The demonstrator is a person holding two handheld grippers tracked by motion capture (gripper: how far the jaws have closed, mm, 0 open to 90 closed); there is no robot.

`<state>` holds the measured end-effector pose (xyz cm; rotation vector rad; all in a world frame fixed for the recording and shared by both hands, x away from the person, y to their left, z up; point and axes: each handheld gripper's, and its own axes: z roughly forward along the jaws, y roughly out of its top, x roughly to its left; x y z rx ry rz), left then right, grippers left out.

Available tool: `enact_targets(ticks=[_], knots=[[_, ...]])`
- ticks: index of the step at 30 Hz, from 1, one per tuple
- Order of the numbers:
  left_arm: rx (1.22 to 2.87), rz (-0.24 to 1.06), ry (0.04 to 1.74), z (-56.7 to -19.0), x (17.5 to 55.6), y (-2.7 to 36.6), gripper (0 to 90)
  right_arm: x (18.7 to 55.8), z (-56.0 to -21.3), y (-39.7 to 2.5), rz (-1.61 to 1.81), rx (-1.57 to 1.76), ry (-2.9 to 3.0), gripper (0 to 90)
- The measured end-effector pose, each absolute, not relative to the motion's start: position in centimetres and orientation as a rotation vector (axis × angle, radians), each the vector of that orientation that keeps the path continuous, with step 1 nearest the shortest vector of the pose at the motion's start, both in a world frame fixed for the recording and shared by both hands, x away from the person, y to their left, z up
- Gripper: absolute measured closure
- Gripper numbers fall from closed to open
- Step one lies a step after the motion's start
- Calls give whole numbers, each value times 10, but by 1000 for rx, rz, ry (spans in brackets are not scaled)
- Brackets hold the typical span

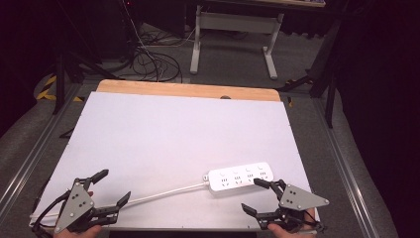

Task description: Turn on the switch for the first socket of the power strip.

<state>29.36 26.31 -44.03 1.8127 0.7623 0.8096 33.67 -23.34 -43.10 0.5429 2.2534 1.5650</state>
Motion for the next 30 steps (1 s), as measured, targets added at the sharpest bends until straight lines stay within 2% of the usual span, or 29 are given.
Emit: enact_targets(ticks=[13,17,30], knots=[[1813,824,766,-441,294,263,150,337,-429,-228,1465,497,2278,207],[1813,825,764,-441,294,263,149,337,-424,-224,1524,474,2291,244],[1813,831,758,-440,294,264,149,352,-404,-205,1520,495,2340,266]])
